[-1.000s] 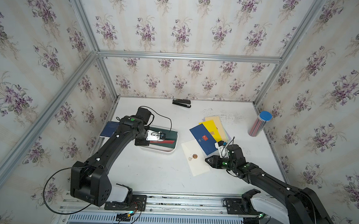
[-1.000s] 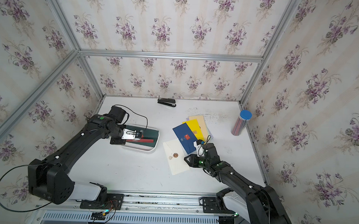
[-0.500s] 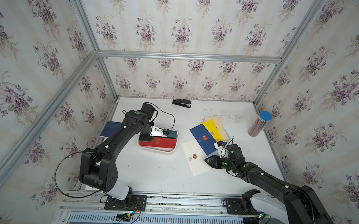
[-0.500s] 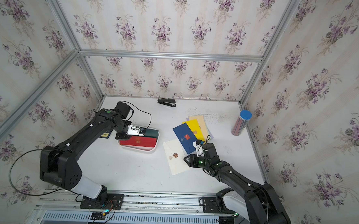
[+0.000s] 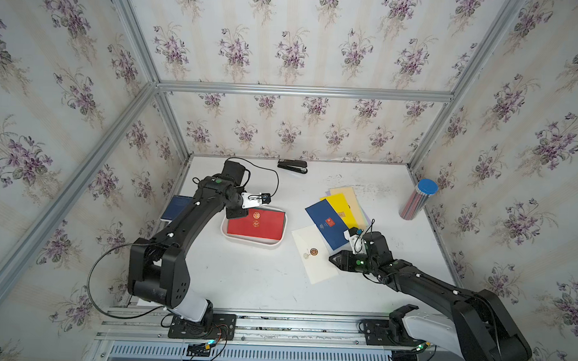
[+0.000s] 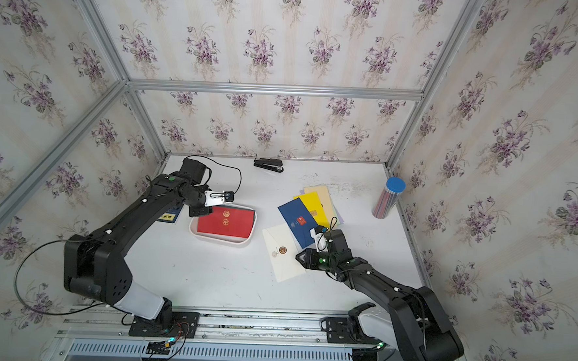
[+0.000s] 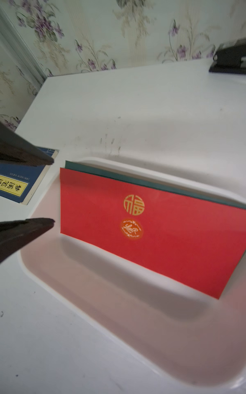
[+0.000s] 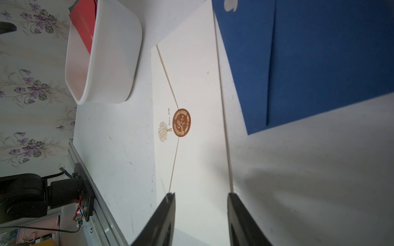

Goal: Put the sealed envelopes into the storage box
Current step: Place the envelope in the storage box, then pick up the envelope from the center of the board.

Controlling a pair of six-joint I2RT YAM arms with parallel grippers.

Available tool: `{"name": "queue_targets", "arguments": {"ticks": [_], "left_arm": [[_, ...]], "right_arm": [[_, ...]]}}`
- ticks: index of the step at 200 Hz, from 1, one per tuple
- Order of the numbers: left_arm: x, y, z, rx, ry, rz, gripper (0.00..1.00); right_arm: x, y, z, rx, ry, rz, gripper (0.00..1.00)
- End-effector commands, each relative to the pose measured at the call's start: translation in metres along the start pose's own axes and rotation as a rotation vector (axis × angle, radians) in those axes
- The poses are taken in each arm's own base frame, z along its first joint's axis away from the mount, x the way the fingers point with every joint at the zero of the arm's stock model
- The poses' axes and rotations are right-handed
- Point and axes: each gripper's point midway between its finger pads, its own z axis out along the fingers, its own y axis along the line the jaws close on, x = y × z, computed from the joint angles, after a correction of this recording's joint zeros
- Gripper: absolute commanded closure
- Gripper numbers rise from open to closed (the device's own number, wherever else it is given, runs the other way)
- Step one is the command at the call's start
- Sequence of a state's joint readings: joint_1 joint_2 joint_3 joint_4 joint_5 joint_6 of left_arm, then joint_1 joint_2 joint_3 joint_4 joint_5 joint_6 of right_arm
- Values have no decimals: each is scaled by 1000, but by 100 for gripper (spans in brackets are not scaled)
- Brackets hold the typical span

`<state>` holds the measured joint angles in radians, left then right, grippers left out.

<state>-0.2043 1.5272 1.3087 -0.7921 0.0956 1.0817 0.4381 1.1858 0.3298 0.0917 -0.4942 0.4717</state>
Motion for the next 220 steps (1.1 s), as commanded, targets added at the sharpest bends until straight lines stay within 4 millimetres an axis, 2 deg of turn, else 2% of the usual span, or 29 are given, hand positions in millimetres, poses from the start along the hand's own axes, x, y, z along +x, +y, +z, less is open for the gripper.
{"name": "queue_targets", "arguments": {"ticks": [1, 20, 23, 48, 66, 79, 94, 105, 122, 134, 148, 164, 175, 203, 220], "left_arm": [[-5, 27, -18, -137, -46, -215, 57], [-4, 22, -27, -154, -77, -383, 56], [-5, 23, -37, -176, -97, -414, 56], [-4, 15, -56, -178, -149, -632, 57], [-1, 21, -75, -221, -187, -809, 57], [16, 32, -90, -305, -180, -982, 46], [46, 40, -104, -381, -154, -1200, 19], [57, 39, -109, -336, -172, -1301, 16], [58, 29, -113, -199, -214, -1420, 15], [44, 14, -117, -71, -268, -1431, 16], [24, -12, -127, 62, -337, -1417, 22], [5, -52, -137, 203, -402, -1422, 23], [-4, -82, -136, 278, -418, -1423, 24], [-25, -171, -113, 500, -338, -1451, 26], [-46, -212, -102, 605, -342, -1417, 28]], "right_arm": [[-5, 4, 0, -11, -11, -17, 55], [-7, 3, -1, 0, -19, -19, 55], [-8, 3, -1, 1, -20, -19, 55], [-15, 4, -3, 13, -42, -28, 54], [-19, 4, -4, 22, -53, -31, 52], [-21, 3, -4, 29, -60, -32, 50], [-24, 3, -4, 36, -64, -34, 49], [-24, 3, -4, 41, -69, -32, 48], [-25, 1, -5, 54, -76, -27, 47], [-25, -2, -5, 67, -77, -20, 47], [-25, -4, -5, 80, -76, -12, 46], [-25, -5, -5, 86, -76, -11, 46], [-25, -6, -5, 90, -75, -8, 46], [-24, -7, -2, 103, -63, 3, 46], [-23, -6, 1, 104, -55, 9, 46]]}}
